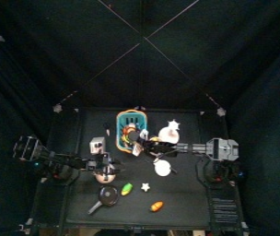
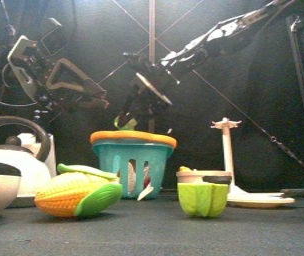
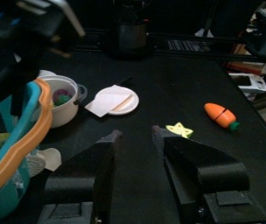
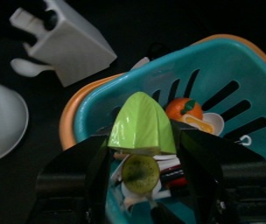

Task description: Place starfruit top into basket

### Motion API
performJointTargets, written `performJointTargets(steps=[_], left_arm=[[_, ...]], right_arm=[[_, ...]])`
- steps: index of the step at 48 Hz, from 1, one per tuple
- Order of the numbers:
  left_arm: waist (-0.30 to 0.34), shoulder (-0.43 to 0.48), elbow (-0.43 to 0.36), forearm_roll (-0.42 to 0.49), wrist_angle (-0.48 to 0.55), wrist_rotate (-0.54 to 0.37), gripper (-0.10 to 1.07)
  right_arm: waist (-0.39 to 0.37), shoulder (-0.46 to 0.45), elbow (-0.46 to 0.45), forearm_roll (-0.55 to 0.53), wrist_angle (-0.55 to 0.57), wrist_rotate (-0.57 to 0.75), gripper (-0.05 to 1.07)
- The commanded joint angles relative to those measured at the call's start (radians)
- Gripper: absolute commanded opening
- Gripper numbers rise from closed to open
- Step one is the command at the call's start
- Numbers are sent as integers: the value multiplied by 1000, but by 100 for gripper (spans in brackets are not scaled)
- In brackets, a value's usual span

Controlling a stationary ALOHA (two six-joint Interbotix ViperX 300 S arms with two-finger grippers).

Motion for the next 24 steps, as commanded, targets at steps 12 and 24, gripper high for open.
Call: performJointTargets(steps=[12,24], left_arm=[[2,-9,-11,-2,-9,0,76],[2,-9,-11,-2,-9,0,76]], right_arm=[[-75,52,-48,80,-156,-3,92],[-77,54,-43,80,-127,-6,104]])
